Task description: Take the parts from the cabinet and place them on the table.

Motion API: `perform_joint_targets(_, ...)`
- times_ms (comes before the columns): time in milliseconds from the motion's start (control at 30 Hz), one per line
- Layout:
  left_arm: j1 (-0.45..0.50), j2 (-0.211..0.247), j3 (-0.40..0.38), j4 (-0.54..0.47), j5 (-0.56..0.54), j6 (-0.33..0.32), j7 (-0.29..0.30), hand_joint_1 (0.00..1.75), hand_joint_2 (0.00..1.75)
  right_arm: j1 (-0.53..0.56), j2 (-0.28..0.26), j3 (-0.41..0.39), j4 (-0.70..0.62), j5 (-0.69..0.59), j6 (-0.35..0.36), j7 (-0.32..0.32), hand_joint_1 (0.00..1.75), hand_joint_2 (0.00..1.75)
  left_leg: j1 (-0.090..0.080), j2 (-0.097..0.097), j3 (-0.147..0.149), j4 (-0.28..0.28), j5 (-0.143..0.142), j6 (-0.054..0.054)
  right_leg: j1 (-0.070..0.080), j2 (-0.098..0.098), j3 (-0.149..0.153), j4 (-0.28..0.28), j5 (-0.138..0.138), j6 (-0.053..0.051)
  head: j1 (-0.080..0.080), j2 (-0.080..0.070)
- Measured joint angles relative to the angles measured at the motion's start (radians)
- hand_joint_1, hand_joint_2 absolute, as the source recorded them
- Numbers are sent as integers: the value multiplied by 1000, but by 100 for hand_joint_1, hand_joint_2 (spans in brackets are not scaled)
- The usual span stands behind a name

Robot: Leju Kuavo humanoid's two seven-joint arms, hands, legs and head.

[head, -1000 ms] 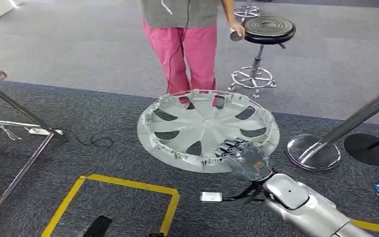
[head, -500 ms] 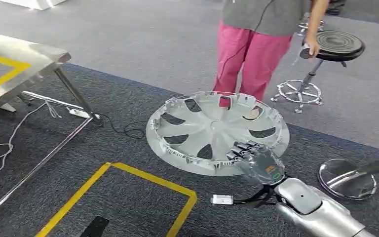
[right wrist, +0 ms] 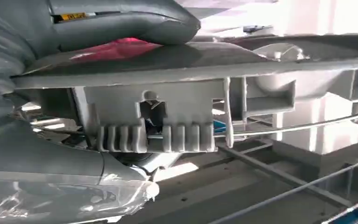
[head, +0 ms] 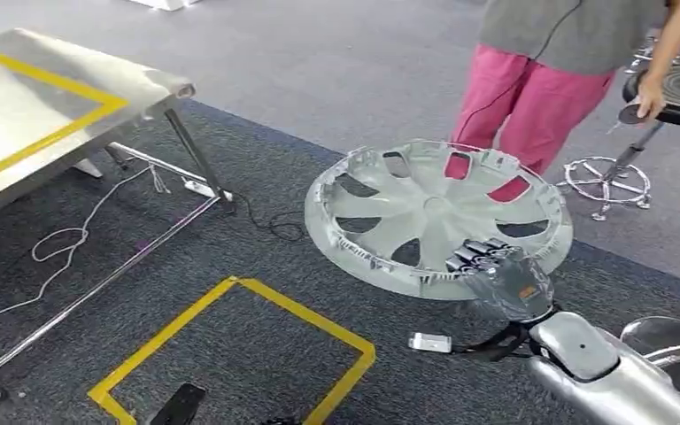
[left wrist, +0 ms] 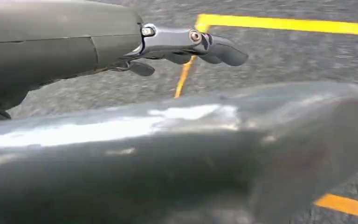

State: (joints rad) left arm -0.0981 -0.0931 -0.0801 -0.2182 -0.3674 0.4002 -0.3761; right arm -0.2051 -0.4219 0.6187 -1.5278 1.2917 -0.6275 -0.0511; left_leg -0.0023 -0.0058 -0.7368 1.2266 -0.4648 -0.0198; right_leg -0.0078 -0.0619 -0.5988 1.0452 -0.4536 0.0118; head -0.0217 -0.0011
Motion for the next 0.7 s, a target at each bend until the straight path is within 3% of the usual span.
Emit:
perform_joint_targets(33,-1,0,0,0,-5,0,3,0,0,7,-5,-7,-7,1,2,0,175,175,-4,15,49,-89,39,7,1,-11,3,0,-1,1,0,0)
perform_joint_targets(67,-3,0,0,0,-6,0,8,0,0,15,-9,-15,-16,2,2,0,175,175,-12,55,98,-171,66,17,2,-22,7,0,-4,4,-1,0)
perform_joint_targets(100,-8,0,0,0,-8,0,11,0,0,24,-14,-22,-24,2,2,0,175,175,-26,96,117,-213,51,22,10,-34,7,2,-8,11,0,0)
perform_joint_targets(233,-7,0,-1,0,-10,0,11,0,0,34,-29,-37,-40,7,4,2,175,175,-23,39,113,-223,58,40,12,-83,23,-9,-15,30,3,0)
perform_joint_targets(267,-4,-3,-1,0,-10,0,13,0,0,38,-32,-40,-45,8,5,3,175,175,-15,28,120,-228,63,44,6,-44,16,3,-24,38,6,0)
perform_joint_targets(300,-8,-1,0,0,-11,-1,14,0,0,46,-34,-44,-48,11,6,4,175,175,-10,16,122,-228,63,49,4,15,1,43,-51,41,9,0)
perform_joint_targets(333,-11,-2,-1,0,-13,-2,15,0,0,55,-42,-53,-50,13,6,8,175,175,-8,2,121,-228,64,53,2,45,-34,118,-88,43,15,0)
perform_joint_targets(400,-10,-8,-1,0,-17,-6,18,0,0,71,-50,-66,-53,20,6,9,175,175,-8,-28,121,-228,63,55,2,60,-117,279,-152,48,18,0)
perform_joint_targets(433,-8,-10,-1,0,-18,-6,21,0,0,78,-50,-70,-54,21,6,9,175,175,-8,-42,122,-228,63,55,2,60,-137,306,-151,48,18,0)
perform_joint_targets(467,-7,-11,-1,0,-18,-6,24,0,0,86,-52,-74,-55,21,6,9,175,175,-7,-57,123,-228,63,54,2,60,-133,285,-125,48,18,0)
perform_joint_targets(500,-6,-11,-2,0,-18,-7,26,0,0,93,-54,-78,-56,21,6,9,175,175,-5,-73,124,-227,63,54,0,63,-106,220,-80,48,18,0)
perform_joint_targets(533,-7,-12,-2,0,-18,-8,26,0,0,100,-56,-84,-60,23,6,10,175,175,-3,-90,126,-226,63,51,-4,73,-60,118,-24,48,17,0)
perform_joint_targets(567,-7,-13,-2,0,-18,-9,26,0,0,104,-58,-87,-63,24,6,10,175,175,0,-105,126,-224,61,45,-11,104,-18,30,16,53,18,0)
perform_joint_targets(600,-8,-11,-2,0,-18,-9,26,0,0,106,-59,-90,-63,27,6,11,175,175,-5,-116,120,-220,61,37,-18,158,-2,1,-5,57,18,0)
perform_joint_targets(700,-2,-11,-2,0,-20,-9,26,0,0,123,-61,-108,-73,34,6,13,175,175,2,-149,107,-220,73,23,-13,131,4,-3,-1,43,17,0)
